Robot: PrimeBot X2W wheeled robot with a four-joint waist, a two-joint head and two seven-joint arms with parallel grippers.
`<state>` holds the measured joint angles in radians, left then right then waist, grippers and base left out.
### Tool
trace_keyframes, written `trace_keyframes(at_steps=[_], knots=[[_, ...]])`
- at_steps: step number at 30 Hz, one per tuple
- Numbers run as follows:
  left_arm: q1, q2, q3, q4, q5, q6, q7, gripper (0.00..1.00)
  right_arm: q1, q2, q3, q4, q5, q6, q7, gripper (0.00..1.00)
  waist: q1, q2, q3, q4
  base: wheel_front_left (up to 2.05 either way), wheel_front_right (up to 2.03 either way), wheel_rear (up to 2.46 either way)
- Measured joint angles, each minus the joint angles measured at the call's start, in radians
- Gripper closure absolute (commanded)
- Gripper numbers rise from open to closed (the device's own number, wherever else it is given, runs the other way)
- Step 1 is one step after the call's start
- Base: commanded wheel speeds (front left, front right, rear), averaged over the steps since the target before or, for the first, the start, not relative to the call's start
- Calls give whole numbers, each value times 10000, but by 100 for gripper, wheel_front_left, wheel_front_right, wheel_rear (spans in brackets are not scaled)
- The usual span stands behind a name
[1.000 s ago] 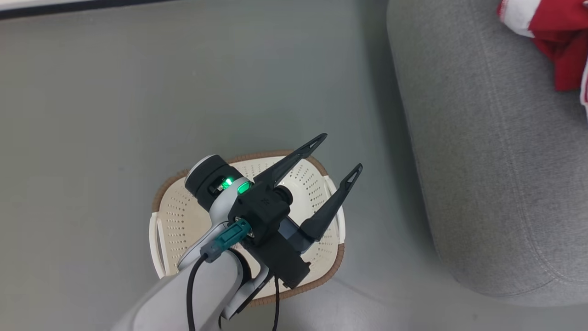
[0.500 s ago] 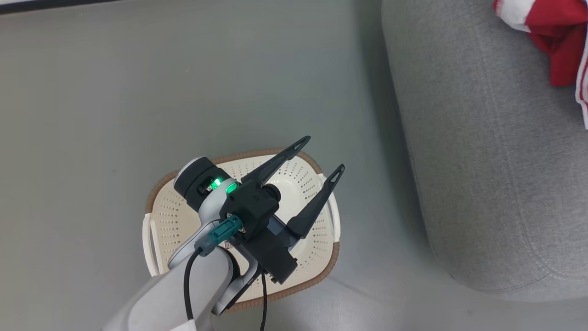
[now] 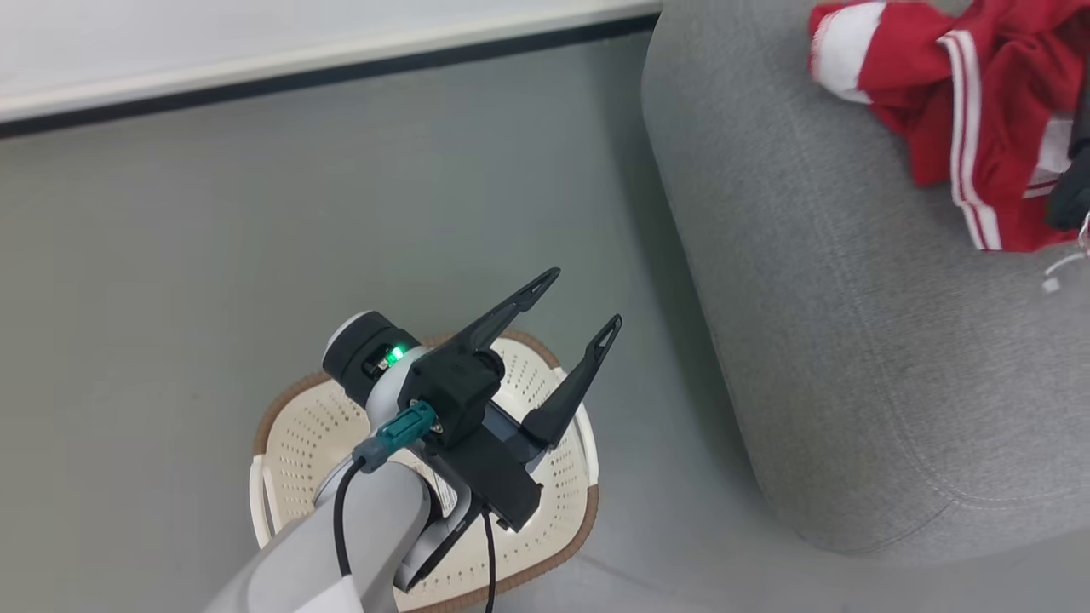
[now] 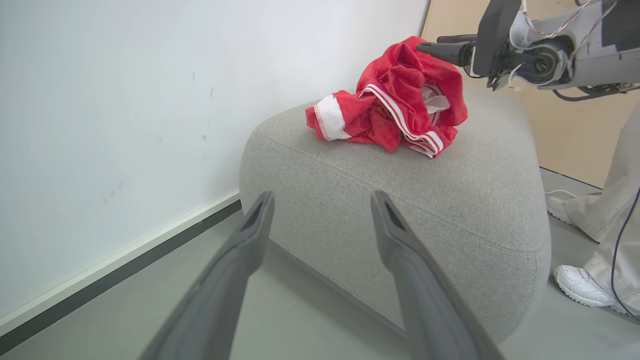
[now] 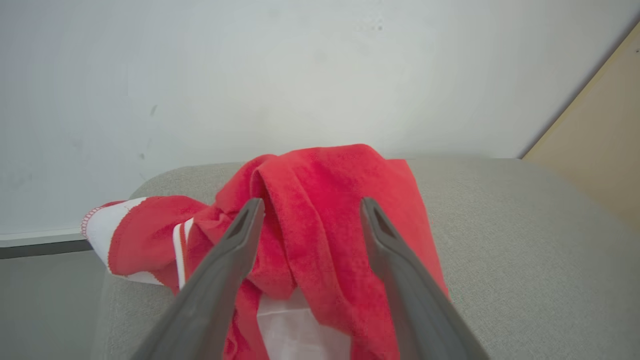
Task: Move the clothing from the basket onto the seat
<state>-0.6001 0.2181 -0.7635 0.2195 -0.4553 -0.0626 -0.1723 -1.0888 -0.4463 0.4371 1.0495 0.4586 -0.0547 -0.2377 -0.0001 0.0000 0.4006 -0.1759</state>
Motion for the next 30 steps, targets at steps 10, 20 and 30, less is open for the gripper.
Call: trace_keyframes(at_steps=[10, 20, 30], knots=[[696, -192, 431, 667, -512, 153, -397, 0, 1079, 280, 94, -420, 2, 437, -105, 0, -1, -1, -1267, -58, 0, 0, 0], [1828, -104, 1206, 1137, -991, 803, -610, 0, 2739, 769, 96, -1231, 186, 562, -115, 0, -2, -1, -2527, 368, 0, 0, 0], [3807, 568, 2117, 1085, -1296, 1429, -717, 0, 5049, 1373, 36, -2800, 351, 408, -117, 0, -1, -2, -3848, 1143, 0, 0, 0]])
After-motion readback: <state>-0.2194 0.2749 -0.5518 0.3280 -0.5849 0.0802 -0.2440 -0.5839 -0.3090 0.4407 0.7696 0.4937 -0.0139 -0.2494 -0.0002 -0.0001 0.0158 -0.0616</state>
